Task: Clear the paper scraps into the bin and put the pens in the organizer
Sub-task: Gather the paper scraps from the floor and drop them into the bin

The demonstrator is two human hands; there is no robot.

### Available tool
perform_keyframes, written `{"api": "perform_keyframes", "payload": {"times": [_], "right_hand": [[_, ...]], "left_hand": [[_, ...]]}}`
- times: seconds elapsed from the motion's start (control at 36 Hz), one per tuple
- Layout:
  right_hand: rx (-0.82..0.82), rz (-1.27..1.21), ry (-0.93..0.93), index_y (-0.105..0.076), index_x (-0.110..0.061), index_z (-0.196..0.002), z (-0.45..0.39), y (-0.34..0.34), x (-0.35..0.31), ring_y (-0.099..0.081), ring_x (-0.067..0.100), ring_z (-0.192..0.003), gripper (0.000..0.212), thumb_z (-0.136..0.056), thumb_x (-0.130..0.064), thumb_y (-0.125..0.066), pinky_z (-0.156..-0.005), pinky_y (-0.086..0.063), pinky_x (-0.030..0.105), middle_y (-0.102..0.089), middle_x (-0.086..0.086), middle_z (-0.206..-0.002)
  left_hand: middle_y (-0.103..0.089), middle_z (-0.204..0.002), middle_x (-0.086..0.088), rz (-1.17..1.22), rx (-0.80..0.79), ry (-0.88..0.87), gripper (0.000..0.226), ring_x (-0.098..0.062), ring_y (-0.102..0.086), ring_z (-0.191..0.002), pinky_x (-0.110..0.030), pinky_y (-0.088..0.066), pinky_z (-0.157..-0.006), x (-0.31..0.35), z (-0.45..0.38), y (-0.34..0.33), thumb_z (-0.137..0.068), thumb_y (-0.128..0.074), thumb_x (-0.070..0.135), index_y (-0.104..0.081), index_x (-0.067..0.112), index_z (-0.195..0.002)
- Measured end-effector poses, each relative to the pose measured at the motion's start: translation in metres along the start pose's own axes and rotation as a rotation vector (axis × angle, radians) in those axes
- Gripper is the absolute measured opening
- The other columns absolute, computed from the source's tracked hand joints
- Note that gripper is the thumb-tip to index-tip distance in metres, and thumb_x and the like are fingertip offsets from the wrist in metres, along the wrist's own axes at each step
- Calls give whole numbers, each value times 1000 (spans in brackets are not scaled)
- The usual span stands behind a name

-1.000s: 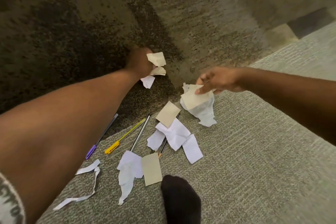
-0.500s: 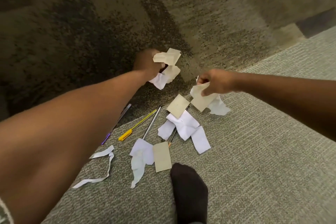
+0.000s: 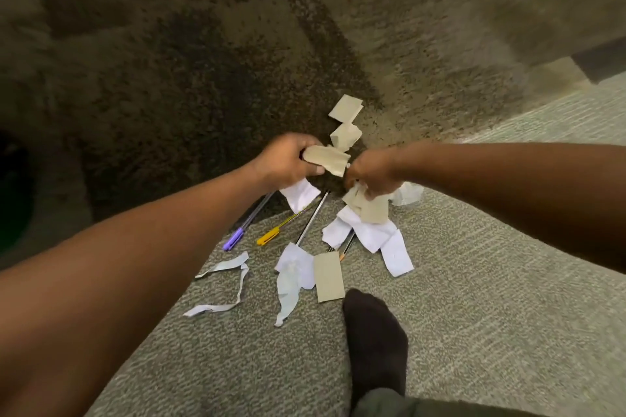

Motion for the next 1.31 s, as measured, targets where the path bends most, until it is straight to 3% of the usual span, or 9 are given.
{"api": "perform_keyframes", "payload": {"times": [0.08, 0.22, 0.33, 0.44, 0.56, 0.69, 0.83, 0.97, 1.31], "right_hand": [[-9, 17, -25, -54, -21, -135, -3, -4, 5, -58, 26, -107, 51, -86, -28, -68, -75, -36, 25, -63, 7, -121], [15, -118, -29, -59, -21, -126, -1, -4, 25, -56, 23, -106, 46, -83, -28, -72, -81, -41, 28, -60, 4, -121], [32, -210, -34, -60, -22, -114, 7, -6, 43, -52, 19, -93, 35, -82, -26, -73, -76, -42, 30, -55, -4, -100], [49, -265, -20, -57, -29, -98, 18, -14, 60, -50, 14, -80, 22, -83, -27, -73, -60, -35, 27, -47, -18, -78], [65, -335, -23, -52, -31, -91, 32, -25, 77, -50, 10, -75, 22, -84, -26, -72, -58, -33, 26, -50, -17, -79], [84, -420, -57, -55, -26, -94, 43, -31, 95, -46, 2, -68, 22, -83, -24, -73, -55, -32, 24, -51, -16, -78], [131, -481, -87, -66, -20, -105, 49, -18, 105, -59, 14, -80, 22, -84, -23, -73, -61, -41, 25, -66, -4, -91], [173, -531, -118, -68, -19, -102, 48, 2, 109, -63, 20, -87, 20, -84, -22, -73, -70, -46, 30, -69, -1, -94], [256, -537, -113, -69, -23, -98, 42, 67, 81, -64, 11, -82, 17, -82, -25, -75, -67, -47, 26, -69, -9, -89]], "left_hand": [[-73, -96, 0, -22, -29, -13, 28, -6, -61, -84, -8, -42, -64, -1, 5, -11, -76, -79, 7, -71, 16, -102], [-73, -99, -6, 39, 35, -9, 25, -12, -63, -86, -28, -48, -74, 5, -7, -12, -78, -78, 6, -71, 8, -102], [-70, -102, -6, 66, 88, 67, 32, -17, -63, -89, -24, -48, -75, 6, -28, -14, -80, -77, 7, -68, 8, -110], [-71, -96, -5, 45, 102, 110, 27, -14, -61, -81, -16, -39, -58, 8, -47, -25, -79, -78, 11, -72, 10, -105], [-71, -96, -4, -5, 90, 144, 26, -11, -60, -79, -18, -39, -57, 8, -61, -38, -78, -80, 14, -74, 11, -103], [-72, -99, -1, 51, 162, 241, 29, -11, -61, -82, -20, -43, -70, -3, -68, -37, -76, -81, 13, -74, 13, -104], [-70, -82, 3, 131, 224, 293, 14, -1, -55, -64, -15, -41, -51, -11, -62, -26, -78, -79, 13, -77, 19, -91], [-70, -78, 2, 188, 219, 262, 13, -9, -59, -69, -21, -44, -57, -7, -55, -20, -77, -79, 14, -75, 24, -83], [-70, -94, 1, 184, 317, 217, 22, -9, -61, -82, -17, -42, -67, -3, -14, 52, -84, -74, 15, -73, 14, -106]]}}
Point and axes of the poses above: each hand's wrist, its own z-axis away from the middle knuckle, its own y-axis out of the back of the hand, x = y × z, the point moved 8 cm from there along -z, towards the middle knuckle
